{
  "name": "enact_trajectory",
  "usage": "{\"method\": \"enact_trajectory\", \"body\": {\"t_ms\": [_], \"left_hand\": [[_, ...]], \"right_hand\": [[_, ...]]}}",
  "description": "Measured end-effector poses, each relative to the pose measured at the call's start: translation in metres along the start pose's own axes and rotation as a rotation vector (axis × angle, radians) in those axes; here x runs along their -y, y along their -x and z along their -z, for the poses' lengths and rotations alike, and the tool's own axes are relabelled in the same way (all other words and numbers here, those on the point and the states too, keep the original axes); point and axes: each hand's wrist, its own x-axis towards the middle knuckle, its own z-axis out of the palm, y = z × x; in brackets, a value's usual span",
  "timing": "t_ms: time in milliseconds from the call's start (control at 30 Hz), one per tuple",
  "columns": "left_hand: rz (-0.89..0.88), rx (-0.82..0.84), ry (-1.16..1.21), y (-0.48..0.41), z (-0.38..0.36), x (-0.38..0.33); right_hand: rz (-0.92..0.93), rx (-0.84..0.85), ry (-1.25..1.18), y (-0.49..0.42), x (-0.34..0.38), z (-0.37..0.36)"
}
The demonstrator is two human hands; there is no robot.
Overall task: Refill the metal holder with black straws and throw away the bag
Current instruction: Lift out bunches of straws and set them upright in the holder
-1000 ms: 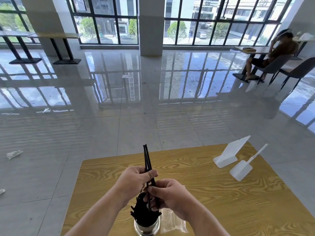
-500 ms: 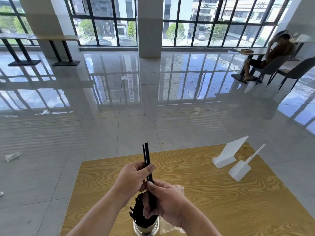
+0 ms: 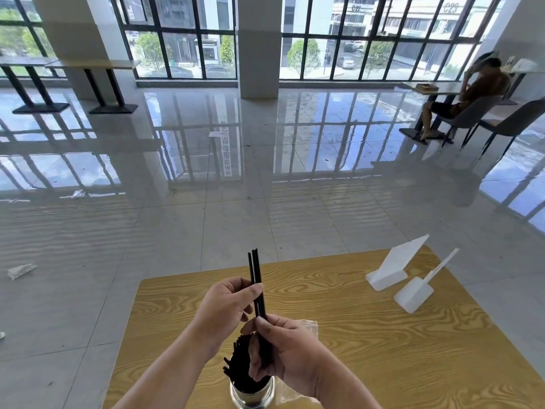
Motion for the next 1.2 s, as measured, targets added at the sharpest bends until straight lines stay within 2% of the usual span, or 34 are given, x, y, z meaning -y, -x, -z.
{"method": "enact_trajectory", "body": {"t_ms": [333,400,533,667,800,867,1067,1200], "left_hand": [[0.029,0.024,-0.003,-0.003,0.0,0.005],[0.024,0.063,-0.064,-0.004,-0.001,0.005],[-0.017,0.145,-0.133,-0.006,-0.003,0.007],[-0.095,0.112,-0.306,-0.009,-0.004,0.008],[-0.168,0.09,-0.452,-0.01,-0.001,0.014],[-0.184,0.093,-0.554,-0.007,0.001,0.023],[-0.064,0.06,-0.737,-0.002,0.004,0.056],[0.042,0.134,-0.876,0.0,0.003,0.077]], "right_hand": [[-0.004,-0.03,0.05,0.0,-0.002,0.004],[-0.017,-0.095,0.159,-0.003,-0.001,0.008],[-0.016,-0.2,0.533,-0.012,0.005,0.014],[0.015,-0.264,0.653,-0.02,0.006,0.016],[0.128,-0.328,0.894,-0.014,0.012,0.022],[0.117,-0.347,0.921,-0.009,0.01,0.028],[0.072,-0.415,0.941,-0.004,-0.004,0.05],[0.075,-0.465,0.969,-0.01,-0.017,0.063]]}}
